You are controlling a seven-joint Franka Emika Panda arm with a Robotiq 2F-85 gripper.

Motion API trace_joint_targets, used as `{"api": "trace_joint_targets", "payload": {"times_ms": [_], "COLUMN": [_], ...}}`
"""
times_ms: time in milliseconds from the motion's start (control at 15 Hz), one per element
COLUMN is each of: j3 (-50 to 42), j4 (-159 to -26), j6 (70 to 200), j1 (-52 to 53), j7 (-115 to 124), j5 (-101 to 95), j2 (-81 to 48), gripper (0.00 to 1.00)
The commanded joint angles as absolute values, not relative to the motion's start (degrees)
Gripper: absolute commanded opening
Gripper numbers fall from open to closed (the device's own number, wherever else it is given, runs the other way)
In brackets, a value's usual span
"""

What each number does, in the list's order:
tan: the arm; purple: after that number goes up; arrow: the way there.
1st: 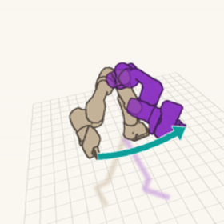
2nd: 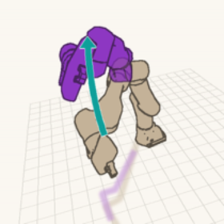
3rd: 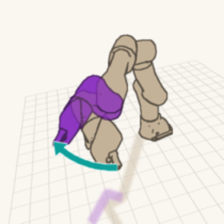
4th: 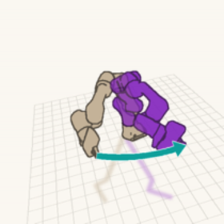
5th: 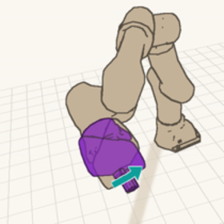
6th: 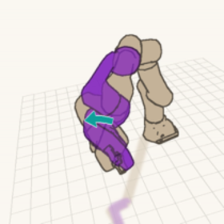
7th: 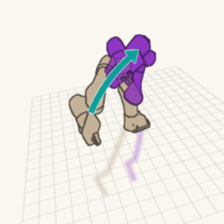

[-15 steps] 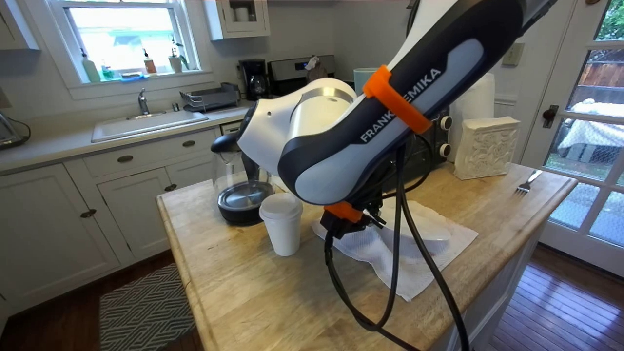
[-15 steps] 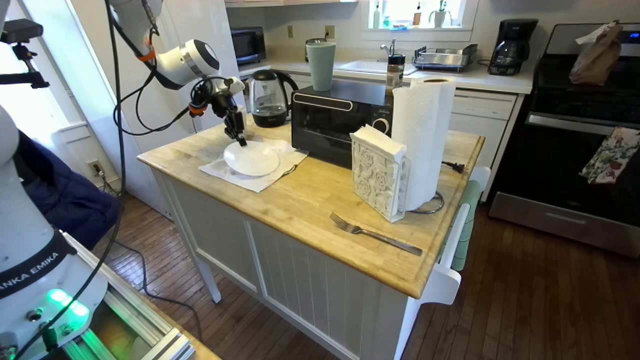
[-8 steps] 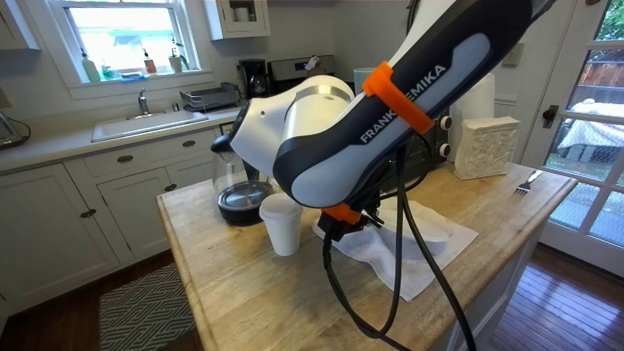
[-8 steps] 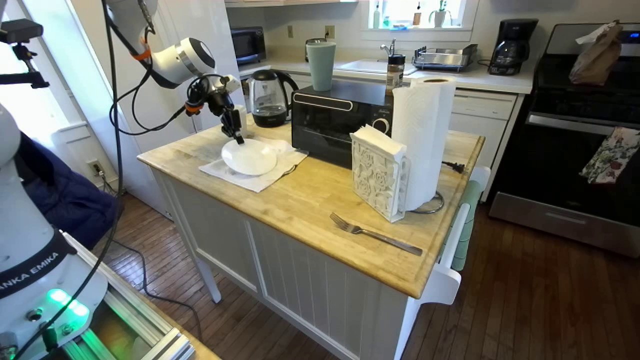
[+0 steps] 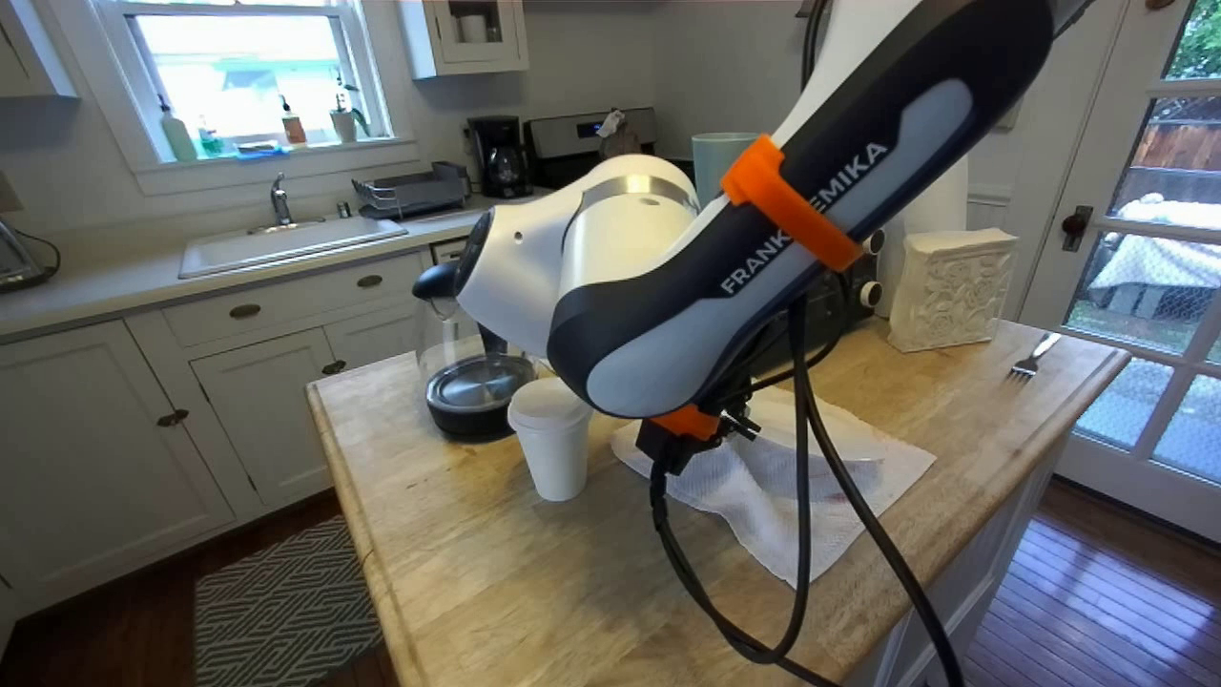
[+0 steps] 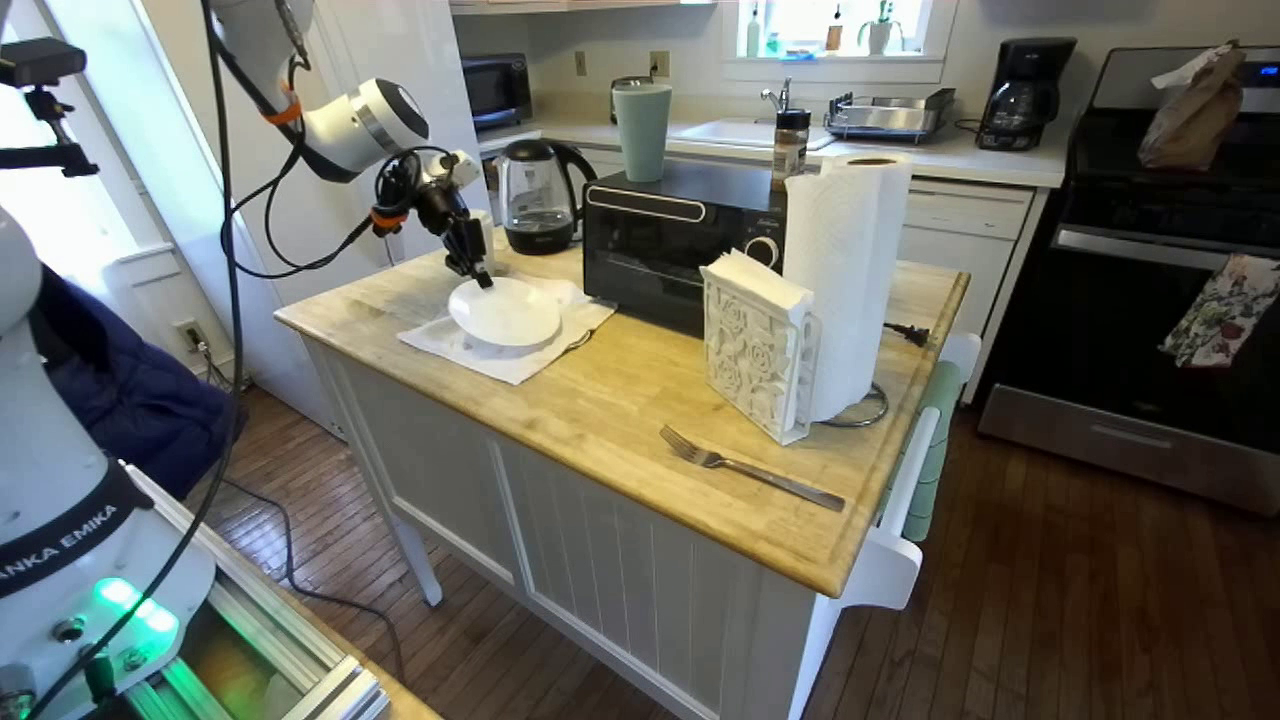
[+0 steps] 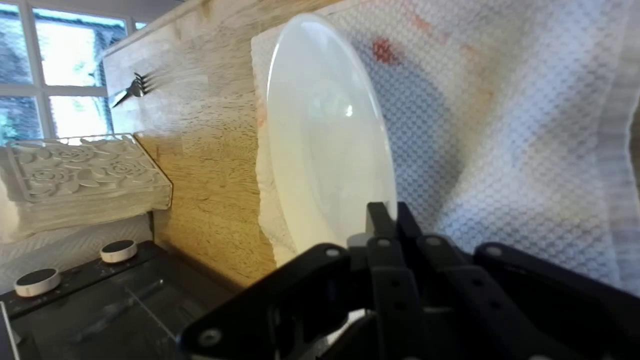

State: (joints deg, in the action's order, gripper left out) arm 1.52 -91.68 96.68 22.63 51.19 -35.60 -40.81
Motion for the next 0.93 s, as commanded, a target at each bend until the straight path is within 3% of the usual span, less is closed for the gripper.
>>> {"api": "trace_joint_targets", "payload": {"times_ms": [0,867], "j3": [0.9,1.8], "j4": [-95.1,-107.4], "j6": [94.8,99.7], "j1": [23.2,20.6], "j7": [49.7,51.6], "j5": [-38.4,-47.9], "j2": [-38.3,-34.4], "gripper": [0.01,0.01]}}
